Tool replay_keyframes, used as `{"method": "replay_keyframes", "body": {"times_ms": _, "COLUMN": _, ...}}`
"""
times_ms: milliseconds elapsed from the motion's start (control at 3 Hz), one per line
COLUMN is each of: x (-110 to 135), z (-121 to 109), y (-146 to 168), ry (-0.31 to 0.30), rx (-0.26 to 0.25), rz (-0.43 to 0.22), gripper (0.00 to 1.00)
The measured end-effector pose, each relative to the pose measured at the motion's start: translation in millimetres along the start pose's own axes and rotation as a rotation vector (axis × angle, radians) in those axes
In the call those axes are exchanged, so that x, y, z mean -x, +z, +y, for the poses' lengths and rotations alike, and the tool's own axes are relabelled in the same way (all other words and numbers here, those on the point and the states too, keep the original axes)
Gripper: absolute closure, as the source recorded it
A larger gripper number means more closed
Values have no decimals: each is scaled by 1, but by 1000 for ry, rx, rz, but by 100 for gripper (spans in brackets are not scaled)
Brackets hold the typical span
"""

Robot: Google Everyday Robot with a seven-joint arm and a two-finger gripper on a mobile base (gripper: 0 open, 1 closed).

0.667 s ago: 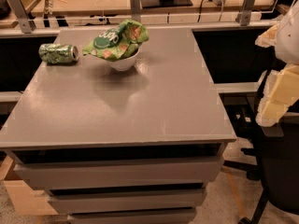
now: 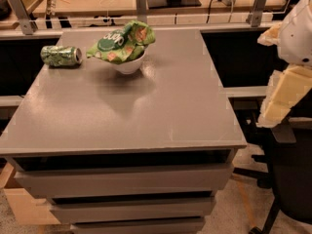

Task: Pick green rice chip bag from white bowl and place on counter

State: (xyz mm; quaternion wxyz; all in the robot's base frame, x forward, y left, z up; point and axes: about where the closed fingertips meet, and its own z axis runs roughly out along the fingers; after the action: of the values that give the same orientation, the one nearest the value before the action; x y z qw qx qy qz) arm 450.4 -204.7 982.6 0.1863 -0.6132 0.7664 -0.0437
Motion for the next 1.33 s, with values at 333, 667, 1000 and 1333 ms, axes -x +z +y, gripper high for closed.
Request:
{"method": "replay_keyframes", "body": {"times_ms": 333, "x": 31, "z": -35, "y": 13, "ry": -95, "rx": -58, "rz": -45, "gripper": 0}}
{"method": "replay_keyframes", "body": {"times_ms": 667, "x": 68, "z": -72, "y": 24, "ry": -174, "rx": -137, "rz": -92, "gripper": 0}}
{"method": "replay_keyframes", "body": {"times_ms": 1000, "x": 115, "z": -115, "y": 31, "ry": -263, "rx": -238, "rz": -135, "gripper": 0}}
{"method": "replay_keyframes", "body": {"times_ms": 1333, "x": 164, "z": -148, "y": 44, "ry": -344, "rx": -267, "rz": -160, "gripper": 0}}
